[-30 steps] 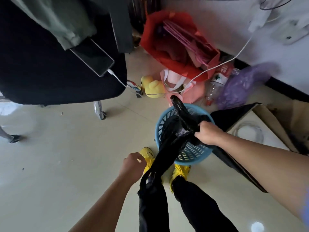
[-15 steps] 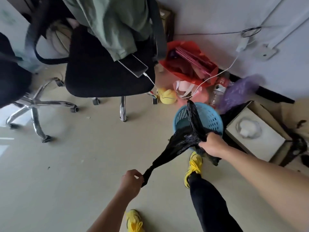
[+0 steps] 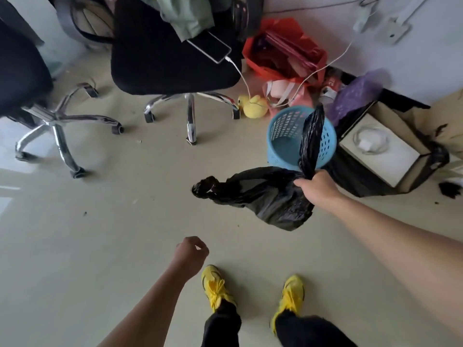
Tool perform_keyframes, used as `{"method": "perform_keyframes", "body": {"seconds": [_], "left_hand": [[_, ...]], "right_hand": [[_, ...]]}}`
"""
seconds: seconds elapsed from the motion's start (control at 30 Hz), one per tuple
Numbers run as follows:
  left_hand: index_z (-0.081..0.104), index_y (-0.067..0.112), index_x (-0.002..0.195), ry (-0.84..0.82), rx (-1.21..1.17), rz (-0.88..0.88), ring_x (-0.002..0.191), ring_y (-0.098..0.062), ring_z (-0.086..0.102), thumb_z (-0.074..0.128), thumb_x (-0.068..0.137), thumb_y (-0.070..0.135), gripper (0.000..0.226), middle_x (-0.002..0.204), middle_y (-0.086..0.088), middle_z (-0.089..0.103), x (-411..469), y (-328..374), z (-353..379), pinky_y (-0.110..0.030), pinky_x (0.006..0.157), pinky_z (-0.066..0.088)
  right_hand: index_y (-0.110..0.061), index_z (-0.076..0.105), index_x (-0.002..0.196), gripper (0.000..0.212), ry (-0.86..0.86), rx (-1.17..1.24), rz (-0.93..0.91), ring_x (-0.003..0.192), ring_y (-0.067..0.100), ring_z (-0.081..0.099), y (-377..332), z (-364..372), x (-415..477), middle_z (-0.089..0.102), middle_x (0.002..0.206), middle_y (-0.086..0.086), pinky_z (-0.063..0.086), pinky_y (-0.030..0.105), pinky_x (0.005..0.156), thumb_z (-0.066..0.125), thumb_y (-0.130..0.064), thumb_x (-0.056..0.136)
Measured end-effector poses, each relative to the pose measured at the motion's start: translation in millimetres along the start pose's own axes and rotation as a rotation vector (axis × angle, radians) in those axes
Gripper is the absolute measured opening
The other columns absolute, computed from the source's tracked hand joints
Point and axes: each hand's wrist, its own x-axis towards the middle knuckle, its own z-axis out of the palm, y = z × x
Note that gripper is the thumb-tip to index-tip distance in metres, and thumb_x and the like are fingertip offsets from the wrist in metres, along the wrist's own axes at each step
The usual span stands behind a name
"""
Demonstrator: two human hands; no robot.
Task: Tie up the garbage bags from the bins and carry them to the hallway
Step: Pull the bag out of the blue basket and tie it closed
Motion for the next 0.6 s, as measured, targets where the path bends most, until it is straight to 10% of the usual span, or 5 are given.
{"method": "perform_keyframes", "body": {"seconds": [0.2, 0.6], "left_hand": [[0.058, 0.020, 0.072, 0.018, 0.018, -0.007, 0.061, -0.026, 0.058, 0.055, 0.084, 0.009, 0.016, 0.081, -0.016, 0.067, 61, -23, 58, -0.026, 0.057, 0.047], [0.053, 0.014, 0.124, 0.132, 0.210, 0.244, 0.109, -0.026, 0.055, 0.081, 0.071, 0.027, 0.062, 0.113, -0.004, 0.058, 261, -67, 164, -0.033, 0.081, 0.047]], "right_hand": [[-0.011, 0.051, 0.075, 0.018, -0.223, 0.073, 0.093, 0.049, 0.019, 0.040, 72, 87, 39, 0.044, 0.060, 0.003, 0.033, 0.027, 0.050, 0.064, -0.016, 0.086], [-0.016, 0.055, 0.084, 0.015, -0.114, 0.259, 0.201, 0.079, 0.019, 0.053, 231, 220, 198, 0.057, 0.089, 0.004, 0.040, 0.025, 0.049, 0.067, -0.023, 0.089]]}}
